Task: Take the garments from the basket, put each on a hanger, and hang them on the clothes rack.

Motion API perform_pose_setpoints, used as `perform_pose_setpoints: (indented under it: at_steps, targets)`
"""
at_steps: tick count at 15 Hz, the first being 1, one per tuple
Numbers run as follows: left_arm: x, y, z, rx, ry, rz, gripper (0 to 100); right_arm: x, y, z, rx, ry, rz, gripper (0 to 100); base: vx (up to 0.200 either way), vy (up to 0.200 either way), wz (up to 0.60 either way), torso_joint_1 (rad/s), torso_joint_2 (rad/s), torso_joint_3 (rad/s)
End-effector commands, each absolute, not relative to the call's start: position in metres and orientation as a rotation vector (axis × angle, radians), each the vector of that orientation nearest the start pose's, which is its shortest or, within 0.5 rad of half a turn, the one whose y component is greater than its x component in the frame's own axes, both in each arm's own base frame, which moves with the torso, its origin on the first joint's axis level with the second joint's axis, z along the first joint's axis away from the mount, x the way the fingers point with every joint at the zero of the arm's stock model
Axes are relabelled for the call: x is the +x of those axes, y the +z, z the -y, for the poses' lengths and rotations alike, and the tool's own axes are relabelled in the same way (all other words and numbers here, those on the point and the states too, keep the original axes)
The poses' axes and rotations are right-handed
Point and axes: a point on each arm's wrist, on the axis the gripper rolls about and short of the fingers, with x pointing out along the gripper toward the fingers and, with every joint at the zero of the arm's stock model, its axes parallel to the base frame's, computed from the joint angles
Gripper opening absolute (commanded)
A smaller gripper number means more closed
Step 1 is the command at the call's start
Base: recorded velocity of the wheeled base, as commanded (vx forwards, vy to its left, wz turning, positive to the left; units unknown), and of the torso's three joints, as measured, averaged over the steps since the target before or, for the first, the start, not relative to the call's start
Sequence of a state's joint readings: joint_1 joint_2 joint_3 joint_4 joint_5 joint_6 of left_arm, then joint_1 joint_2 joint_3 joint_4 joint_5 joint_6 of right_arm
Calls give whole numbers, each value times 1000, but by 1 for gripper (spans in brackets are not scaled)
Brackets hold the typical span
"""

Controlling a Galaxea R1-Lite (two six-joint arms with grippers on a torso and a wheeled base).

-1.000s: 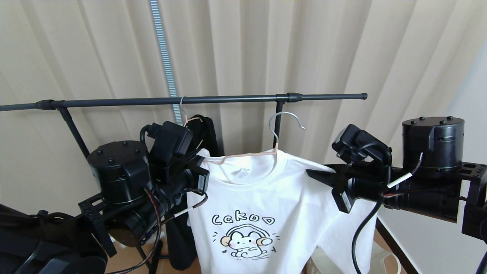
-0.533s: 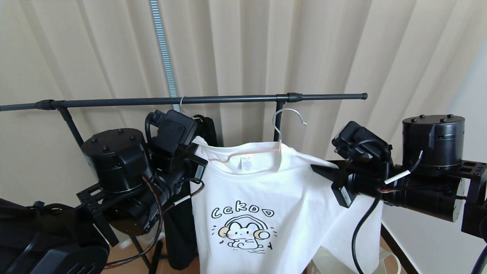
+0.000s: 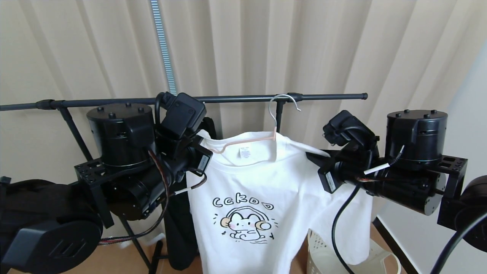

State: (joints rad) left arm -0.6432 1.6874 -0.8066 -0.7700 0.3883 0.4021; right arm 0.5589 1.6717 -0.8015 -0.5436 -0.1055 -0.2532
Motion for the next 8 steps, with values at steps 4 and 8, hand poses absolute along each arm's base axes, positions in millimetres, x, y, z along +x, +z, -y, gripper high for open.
perform_pose_setpoints:
  at_steps: [4,8]
  targets:
    - [245,224,174,462,-276,-57,0,253,166,-170,-318,419,-292,0,0,0,0,0,0,0]
    - [246,226,176,480,-286,-91,0,248,162,-178,-247,348,-298,0,0,0,0,0,0,0]
